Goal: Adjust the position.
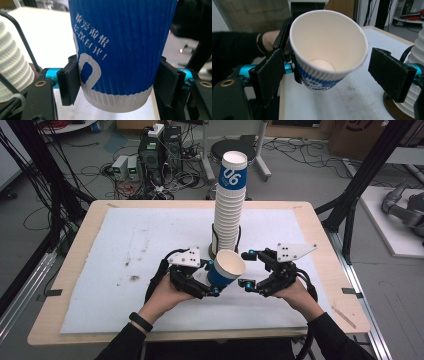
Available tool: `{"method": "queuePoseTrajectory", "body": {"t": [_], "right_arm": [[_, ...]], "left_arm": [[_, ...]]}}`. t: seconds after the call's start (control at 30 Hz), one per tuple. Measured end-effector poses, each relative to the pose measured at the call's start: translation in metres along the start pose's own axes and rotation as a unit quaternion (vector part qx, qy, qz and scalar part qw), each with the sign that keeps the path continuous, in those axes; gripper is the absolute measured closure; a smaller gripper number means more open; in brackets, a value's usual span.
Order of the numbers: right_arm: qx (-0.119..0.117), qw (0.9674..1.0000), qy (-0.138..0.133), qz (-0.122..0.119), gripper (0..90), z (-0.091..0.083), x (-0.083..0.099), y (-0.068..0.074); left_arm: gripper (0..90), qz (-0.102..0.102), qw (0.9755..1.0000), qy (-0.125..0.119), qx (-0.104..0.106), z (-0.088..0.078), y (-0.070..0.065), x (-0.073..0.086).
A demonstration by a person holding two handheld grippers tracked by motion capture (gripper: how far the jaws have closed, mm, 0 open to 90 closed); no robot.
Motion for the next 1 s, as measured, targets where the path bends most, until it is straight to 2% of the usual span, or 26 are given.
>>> {"method": "queuePoseTrajectory", "body": {"t": [0.1,0.23,0.43,0.5,0.6,0.67,0.87,0.93,1.0], "right_arm": [[0.007,0.9999,-0.003,0.011,14.1,0.003,0.001,0.0],[0.014,0.9991,-0.029,0.029,14.0,0.007,0.002,0.001],[0.027,0.9974,-0.053,0.039,14.1,0.012,0.002,0.004],[0.028,0.9977,-0.049,0.037,14.2,0.013,0.003,0.003],[0.031,0.9973,-0.048,0.046,15.7,0.014,0.003,0.002],[0.025,0.9975,-0.049,0.044,20.7,0.013,0.003,0.002],[0.025,0.9984,-0.044,0.025,23.5,0.013,0.002,0.004],[0.027,0.9988,-0.037,0.017,23.9,0.013,0.002,0.004],[0.042,0.9985,-0.034,0.007,24.0,0.013,0.001,0.004]], "left_arm": [[29.8,0.003,0.9998,-0.018,0.0,0.001,-0.001,-0.002],[29.7,-0.003,0.9988,-0.048,-0.004,0.005,-0.004,-0.003],[29.7,0.001,0.9988,-0.049,-0.007,0.013,-0.007,-0.001],[29.7,0.003,0.9986,-0.052,-0.009,0.014,-0.006,-0.001],[29.7,0.0,0.9985,-0.054,-0.012,0.015,-0.005,0.001],[29.6,0.003,0.9986,-0.051,-0.015,0.015,-0.004,0.003],[28.9,-0.003,0.9987,-0.048,-0.015,0.019,-0.005,0.004],[27.5,0.004,0.9988,-0.041,-0.027,0.02,-0.005,0.004],[19.3,0.012,0.9984,-0.035,-0.042,0.021,-0.005,0.004]]}}
Point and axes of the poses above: each handheld gripper's, and its own axes: z roughly forward along the jaws, x roughly out of its underside, y roughly to its left, the point moved 5 cm from there along z, roughly forward along the jaws, and after that the axes turned 15 degrees about -y, right-handed, at the moved point
